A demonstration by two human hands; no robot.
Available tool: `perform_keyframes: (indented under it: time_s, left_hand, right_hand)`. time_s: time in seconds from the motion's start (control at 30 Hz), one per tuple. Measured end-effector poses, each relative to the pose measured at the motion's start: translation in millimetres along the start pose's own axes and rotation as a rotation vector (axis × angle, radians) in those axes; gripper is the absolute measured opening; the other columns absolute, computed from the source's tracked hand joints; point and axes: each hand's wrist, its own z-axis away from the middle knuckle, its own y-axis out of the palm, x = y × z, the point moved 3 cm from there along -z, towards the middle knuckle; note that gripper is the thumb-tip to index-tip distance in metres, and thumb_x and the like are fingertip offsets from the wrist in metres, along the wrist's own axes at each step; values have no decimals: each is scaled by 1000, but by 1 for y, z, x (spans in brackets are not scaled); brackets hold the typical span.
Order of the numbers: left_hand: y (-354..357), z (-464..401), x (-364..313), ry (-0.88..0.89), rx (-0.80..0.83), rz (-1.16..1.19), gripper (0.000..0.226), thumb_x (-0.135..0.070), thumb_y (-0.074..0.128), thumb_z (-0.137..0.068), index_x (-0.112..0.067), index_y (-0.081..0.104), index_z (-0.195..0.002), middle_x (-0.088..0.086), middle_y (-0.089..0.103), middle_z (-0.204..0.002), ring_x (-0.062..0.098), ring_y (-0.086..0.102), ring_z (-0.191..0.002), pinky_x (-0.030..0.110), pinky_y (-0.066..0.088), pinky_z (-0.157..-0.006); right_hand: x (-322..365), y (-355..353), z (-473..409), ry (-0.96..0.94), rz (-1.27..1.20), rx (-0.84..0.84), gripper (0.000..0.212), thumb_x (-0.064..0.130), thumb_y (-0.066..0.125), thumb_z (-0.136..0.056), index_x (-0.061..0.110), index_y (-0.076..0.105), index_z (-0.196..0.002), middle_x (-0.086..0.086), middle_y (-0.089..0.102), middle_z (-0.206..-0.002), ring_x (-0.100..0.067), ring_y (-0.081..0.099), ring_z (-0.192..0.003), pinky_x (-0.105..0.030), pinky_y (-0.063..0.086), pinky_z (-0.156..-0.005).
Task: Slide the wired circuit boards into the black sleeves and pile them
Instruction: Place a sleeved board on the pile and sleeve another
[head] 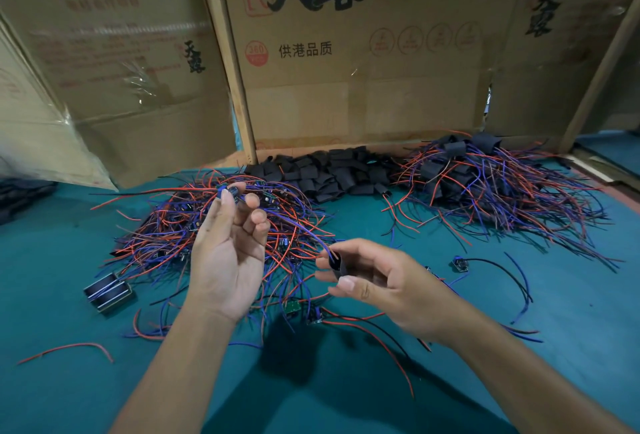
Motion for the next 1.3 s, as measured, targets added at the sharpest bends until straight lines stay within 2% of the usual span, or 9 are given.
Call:
perform_keyframes:
  time_s: [0.07,0.17,0.3,0.43,0.63,0.87,1.03,1.17,1.3]
  left_hand:
    - [3,3,0,25,53,-71,19,-25,47,-100,-15,63,-98,0,62,-79,9,56,-62,17,50,-60]
    - [10,10,4,25,151,-135,22,-23,45,-100,-16,65,-96,4,65,-83,14,59,-65,20,52,-62]
    - [15,13,8,8,178,-148,24,-22,47,-98,-17,69,-92,7,67,-83,16,62,-65,22,54,-63]
    - [13,13,8,12,164,-160,18,-22,48,-97,-13,64,-98,6,65,-81,16,60,-64,22,52,-61]
    - [14,14,9,11,203,-158,17,-22,48,-97,-13,62,-99,4,63,-78,14,57,-60,21,50,-58]
    - [16,15,8,29,247,-179,23,-23,47,-98,-20,69,-92,5,60,-77,15,53,-58,21,49,-57]
    - [16,16,4,63,246,-185,16,-23,47,-98,-16,61,-99,5,61,-78,15,56,-61,22,49,-58]
    - [16,16,3,75,217,-192,15,-23,47,-97,-14,59,-99,5,61,-78,15,56,-61,22,50,-58]
    - [15,16,3,84,228,-189,16,-22,47,-98,-15,61,-100,5,62,-79,15,57,-63,23,50,-60]
  right_hand:
    - [-4,-2,-2,-3,39,-47,27,18,64,-92,21,59,-118,-12,66,-120,-26,65,-113,-43,50,-101]
    - [-7,-7,-2,-17,160,-137,20,24,67,-90,30,63,-108,-2,72,-110,-22,67,-104,-37,51,-98]
    - [-3,-16,-1,-47,357,-298,25,36,67,-86,26,65,-109,8,73,-99,-10,69,-94,-34,54,-91]
    - [2,-19,1,-84,445,-377,20,27,71,-89,23,65,-108,13,73,-93,-4,69,-86,-27,53,-83]
    - [5,-21,3,-101,571,-488,17,28,72,-87,24,65,-103,14,71,-84,-5,65,-75,-30,53,-76]
    - [5,-19,4,-159,843,-472,35,50,53,-87,30,57,-114,16,69,-99,-8,63,-92,-37,51,-81]
    - [4,-18,4,-199,860,-497,33,50,52,-87,31,54,-114,17,68,-98,-9,63,-91,-37,52,-78]
    - [6,-16,5,-240,895,-513,31,47,54,-87,31,54,-114,20,67,-98,-2,60,-88,-33,53,-76]
    - [4,-15,5,-219,923,-502,33,47,55,-86,29,56,-114,18,69,-98,-8,64,-89,-35,54,-76]
